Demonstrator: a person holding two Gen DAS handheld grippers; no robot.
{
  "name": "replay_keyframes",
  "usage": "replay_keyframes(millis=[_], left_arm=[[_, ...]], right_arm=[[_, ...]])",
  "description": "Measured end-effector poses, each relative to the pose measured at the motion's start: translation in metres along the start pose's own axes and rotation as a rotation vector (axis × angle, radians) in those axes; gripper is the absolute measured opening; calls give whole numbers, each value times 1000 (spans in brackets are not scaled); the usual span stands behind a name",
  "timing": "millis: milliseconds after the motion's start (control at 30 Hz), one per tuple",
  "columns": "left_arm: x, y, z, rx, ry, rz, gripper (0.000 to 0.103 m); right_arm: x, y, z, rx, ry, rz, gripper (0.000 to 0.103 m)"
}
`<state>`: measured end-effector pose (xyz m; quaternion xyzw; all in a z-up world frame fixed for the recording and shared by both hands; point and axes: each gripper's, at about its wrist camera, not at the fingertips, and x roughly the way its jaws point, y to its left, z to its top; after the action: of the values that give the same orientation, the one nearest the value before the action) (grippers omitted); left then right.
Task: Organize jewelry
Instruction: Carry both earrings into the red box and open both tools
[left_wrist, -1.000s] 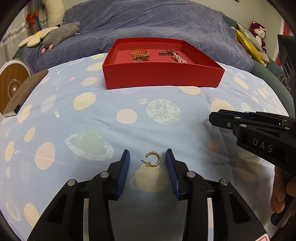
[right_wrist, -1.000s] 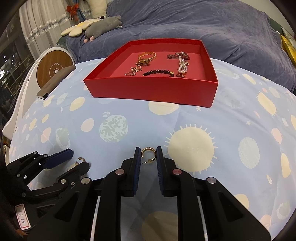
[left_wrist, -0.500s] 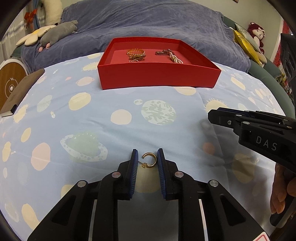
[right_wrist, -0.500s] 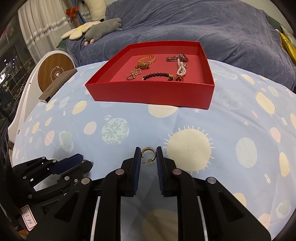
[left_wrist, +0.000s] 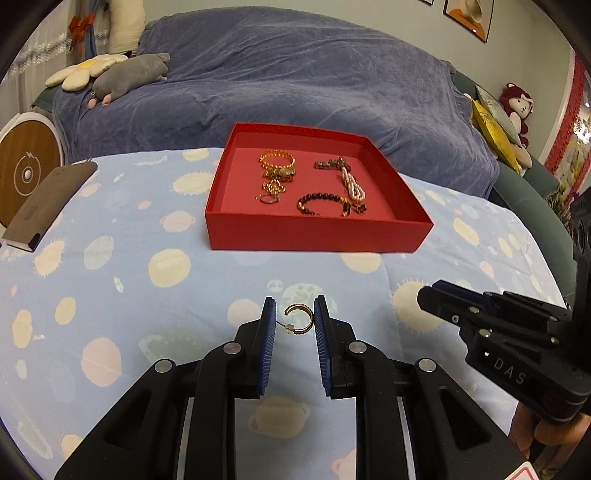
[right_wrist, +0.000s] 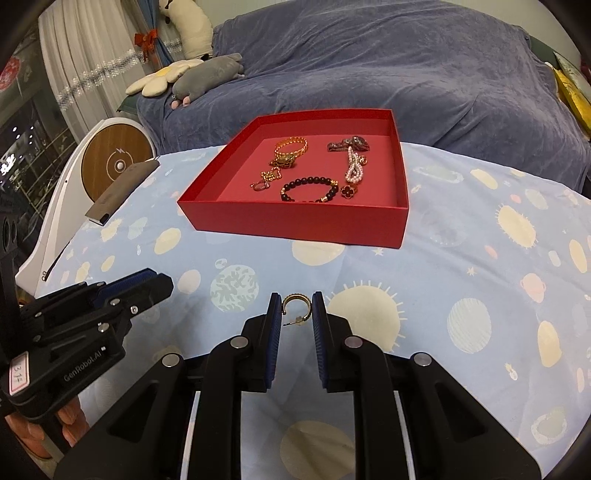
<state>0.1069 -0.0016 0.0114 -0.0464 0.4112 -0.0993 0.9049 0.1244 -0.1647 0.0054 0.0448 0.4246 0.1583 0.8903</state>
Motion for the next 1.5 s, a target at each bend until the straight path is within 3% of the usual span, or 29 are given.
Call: replay_keyframes(millis=[133,367,667,1100,1500], left_arm=[[0,-3,23,-16,-10,-30,18],[15,-7,74,19,-39,-13,18],[69,1,130,14,-26,14,18],[138,10,161,5,36,59,18],[163,18,166,-19,102,38,19]], right_arm=[[-6,-3,12,-10,-23,-9,16],[-6,-11,56,-14,-64,-13,16],[41,-19,123,19,-67,-1,16],[115,-35,155,67,15,-3,16],[139,-39,158,82,66,8,16]])
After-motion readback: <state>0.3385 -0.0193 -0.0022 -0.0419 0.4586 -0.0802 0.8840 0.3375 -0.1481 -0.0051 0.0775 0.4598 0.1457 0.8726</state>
